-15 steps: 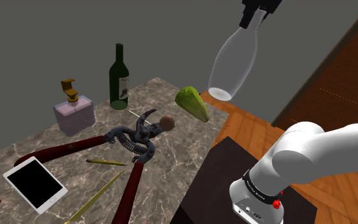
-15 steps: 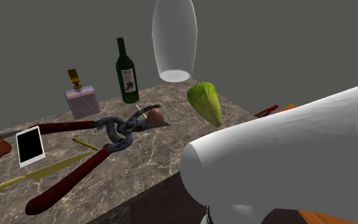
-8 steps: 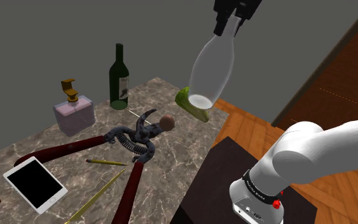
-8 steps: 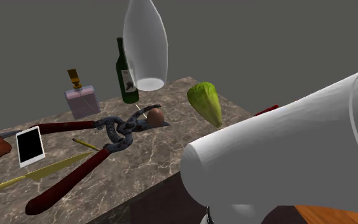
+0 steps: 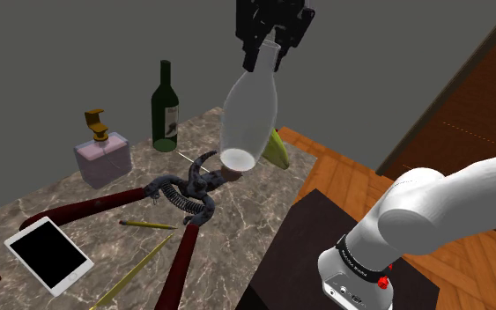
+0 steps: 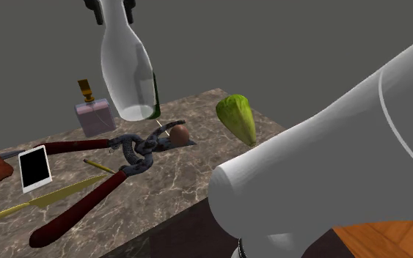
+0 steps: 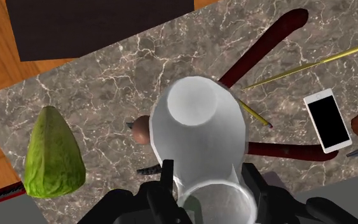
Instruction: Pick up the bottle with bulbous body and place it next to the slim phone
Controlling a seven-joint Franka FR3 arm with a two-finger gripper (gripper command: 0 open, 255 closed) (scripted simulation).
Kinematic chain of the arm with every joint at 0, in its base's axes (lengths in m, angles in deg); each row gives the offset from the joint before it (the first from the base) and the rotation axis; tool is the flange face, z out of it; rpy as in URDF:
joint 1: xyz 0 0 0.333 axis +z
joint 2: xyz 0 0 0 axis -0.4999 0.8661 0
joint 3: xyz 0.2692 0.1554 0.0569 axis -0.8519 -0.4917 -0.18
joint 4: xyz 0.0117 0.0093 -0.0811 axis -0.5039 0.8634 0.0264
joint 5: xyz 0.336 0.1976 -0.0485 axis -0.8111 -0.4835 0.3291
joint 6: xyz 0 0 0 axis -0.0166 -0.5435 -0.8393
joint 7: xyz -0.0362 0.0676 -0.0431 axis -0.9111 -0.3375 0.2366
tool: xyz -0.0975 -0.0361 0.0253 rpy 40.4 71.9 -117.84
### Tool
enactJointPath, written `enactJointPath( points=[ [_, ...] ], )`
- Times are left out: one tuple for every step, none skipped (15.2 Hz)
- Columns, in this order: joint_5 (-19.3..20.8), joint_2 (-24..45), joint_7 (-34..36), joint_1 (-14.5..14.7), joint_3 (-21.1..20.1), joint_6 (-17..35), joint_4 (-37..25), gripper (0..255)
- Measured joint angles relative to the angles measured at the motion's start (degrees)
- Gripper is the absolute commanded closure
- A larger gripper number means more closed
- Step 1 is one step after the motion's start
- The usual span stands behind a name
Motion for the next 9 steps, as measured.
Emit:
enactJointPath(
  points=[
    [-0.2,1.2,1.4,0.1,-1.4,1.1,-0.2,255],
    [-0.1,2.6,2.7,0.0,-2.7,1.9,-0.9,255],
    [0.1,4.3,3.9,-0.1,-4.0,3.0,-1.6,255],
    [0.2,5.3,5.0,-0.1,-5.1,4.1,-1.5,255],
    [0.5,6.8,6.1,-0.1,-6.3,5.1,-2.1,255],
    [0.8,8.3,7.6,-0.1,-7.8,6.3,-2.4,255],
    [1.3,10.2,9.0,-0.2,-9.2,7.3,-3.3,255],
    [1.9,11.8,10.4,-0.2,-10.4,8.1,-4.1,255],
    [2.6,13.7,11.9,-0.2,-11.8,8.5,-5.3,255]
  ],
)
